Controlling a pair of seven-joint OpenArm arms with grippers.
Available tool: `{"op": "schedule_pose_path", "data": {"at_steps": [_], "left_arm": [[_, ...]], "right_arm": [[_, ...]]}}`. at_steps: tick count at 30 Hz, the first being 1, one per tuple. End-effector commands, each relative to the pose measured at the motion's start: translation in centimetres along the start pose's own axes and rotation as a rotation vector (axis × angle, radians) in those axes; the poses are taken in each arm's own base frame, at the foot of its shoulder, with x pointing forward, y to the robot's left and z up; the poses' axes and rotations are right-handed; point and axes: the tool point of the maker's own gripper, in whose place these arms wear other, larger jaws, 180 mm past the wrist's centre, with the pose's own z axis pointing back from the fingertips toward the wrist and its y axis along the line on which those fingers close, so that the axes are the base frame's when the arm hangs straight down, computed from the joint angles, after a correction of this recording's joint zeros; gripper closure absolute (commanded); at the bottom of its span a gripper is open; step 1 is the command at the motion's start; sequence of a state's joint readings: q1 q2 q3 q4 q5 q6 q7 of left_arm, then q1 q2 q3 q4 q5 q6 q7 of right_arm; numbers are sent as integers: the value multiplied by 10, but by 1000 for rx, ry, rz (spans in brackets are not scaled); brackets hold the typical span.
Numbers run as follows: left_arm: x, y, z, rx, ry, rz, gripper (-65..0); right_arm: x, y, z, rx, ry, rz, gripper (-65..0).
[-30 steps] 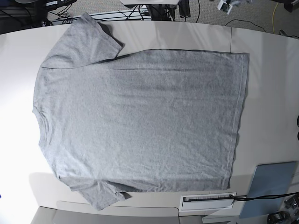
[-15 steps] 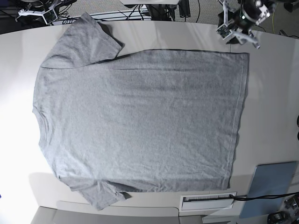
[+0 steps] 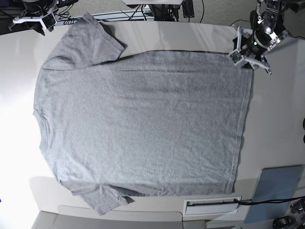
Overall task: Fold the T-shirt properly
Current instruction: 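Move right gripper to the shoulder edge, left gripper to the hem corner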
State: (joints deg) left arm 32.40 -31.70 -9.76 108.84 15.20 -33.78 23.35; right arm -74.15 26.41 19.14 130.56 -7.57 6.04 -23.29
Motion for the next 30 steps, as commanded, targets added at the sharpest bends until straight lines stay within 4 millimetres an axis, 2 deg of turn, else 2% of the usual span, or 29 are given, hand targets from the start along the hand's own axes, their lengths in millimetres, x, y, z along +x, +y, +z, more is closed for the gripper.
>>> {"op": "schedule_pose_path", "data": {"at_steps": [1,6,12,17,25,30], "left_arm": [[0,11,4,18,-6,-25,-271],[-21,11,2,-17,45,-57,-271],[-27,4,-3,-43,32,-39,-271],[-31,2,-6,-51,26,-26,-271],[-32,33,-21,23,11,9,-271],[-34,29,-22,-14,22,-20,-265]], "right_arm": [[6,-4,3,-13,-23,12,-146],[5,-9,3,-41,-17,6,-146],[16,-19,-4,-82,-52,-5,-146],[17,-25,-7,-101,-41,-11,-146],[14,-25,-8,-102,-28,-13,-146],[14,-25,-8,-102,-26,-13,-146]]}}
